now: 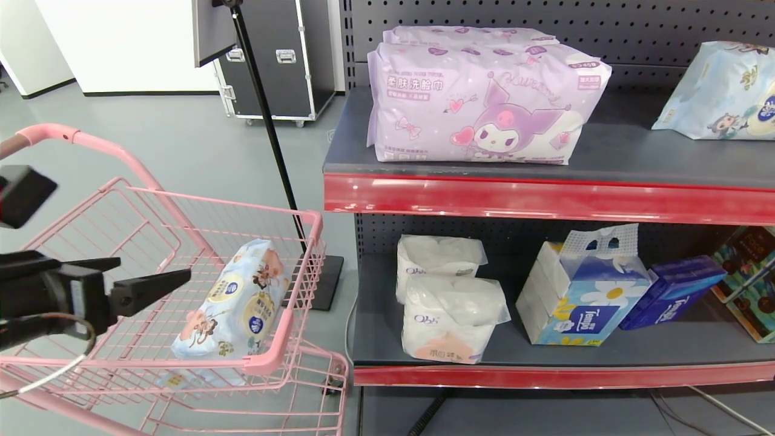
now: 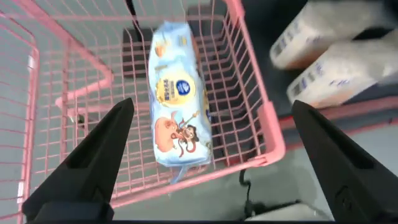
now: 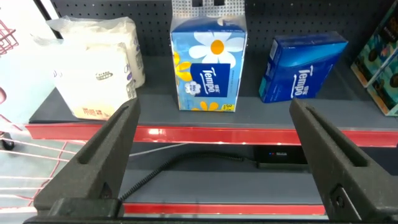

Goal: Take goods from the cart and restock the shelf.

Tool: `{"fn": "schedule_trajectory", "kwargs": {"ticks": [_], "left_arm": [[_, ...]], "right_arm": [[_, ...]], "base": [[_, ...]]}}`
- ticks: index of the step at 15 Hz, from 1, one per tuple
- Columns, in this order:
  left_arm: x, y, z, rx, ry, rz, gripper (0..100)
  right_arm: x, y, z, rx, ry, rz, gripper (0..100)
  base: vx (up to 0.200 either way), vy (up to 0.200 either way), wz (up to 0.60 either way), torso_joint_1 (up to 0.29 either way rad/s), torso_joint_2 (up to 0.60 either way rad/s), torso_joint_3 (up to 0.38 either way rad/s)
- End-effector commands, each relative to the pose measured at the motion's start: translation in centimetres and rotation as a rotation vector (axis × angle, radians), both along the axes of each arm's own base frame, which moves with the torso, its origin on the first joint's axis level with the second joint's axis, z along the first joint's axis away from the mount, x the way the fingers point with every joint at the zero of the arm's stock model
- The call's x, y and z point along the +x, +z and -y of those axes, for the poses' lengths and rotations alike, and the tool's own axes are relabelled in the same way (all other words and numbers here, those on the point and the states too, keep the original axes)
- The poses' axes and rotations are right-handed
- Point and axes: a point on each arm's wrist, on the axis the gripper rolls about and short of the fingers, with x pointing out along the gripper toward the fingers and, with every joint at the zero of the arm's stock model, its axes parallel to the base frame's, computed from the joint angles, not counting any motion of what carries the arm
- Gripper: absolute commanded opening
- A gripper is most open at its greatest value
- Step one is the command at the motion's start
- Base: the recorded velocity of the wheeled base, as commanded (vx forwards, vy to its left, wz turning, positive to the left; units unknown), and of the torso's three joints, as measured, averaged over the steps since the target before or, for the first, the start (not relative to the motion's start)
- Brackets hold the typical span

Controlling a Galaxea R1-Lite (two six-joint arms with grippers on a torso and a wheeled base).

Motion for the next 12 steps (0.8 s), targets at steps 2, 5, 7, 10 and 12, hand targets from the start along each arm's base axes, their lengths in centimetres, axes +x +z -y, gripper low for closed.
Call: {"fn": "schedule_trajectory", "kwargs": {"ticks": [2,5,7,10,12], "left_arm": [[6.1,-5.1,0.8,0.092,-0.051,-0.253,100],[7.6,-5.9,0.9,0.109,-0.036,-0.293,100],[8.6,-6.7,1.4,0.145,-0.021,-0.336,100],[9.3,-8.0,1.3,0.168,0.002,-0.387,100],[9.6,-8.5,1.3,0.171,0.001,-0.402,100]], "right_arm": [[0.0,0.0,0.0,0.0,0.001,0.0,100],[0.0,0.0,0.0,0.0,-0.001,0.0,100],[0.0,0.0,0.0,0.0,0.001,0.0,100],[0.0,0.0,0.0,0.0,0.001,0.0,100],[0.0,0.0,0.0,0.0,0.001,0.0,100]], "base": [[0.0,0.0,0.0,0.0,0.0,0.0],[0.0,0.0,0.0,0.0,0.0,0.0],[0.0,0.0,0.0,0.0,0.0,0.0],[0.0,0.0,0.0,0.0,0.0,0.0],[0.0,0.0,0.0,0.0,0.0,0.0]]}}
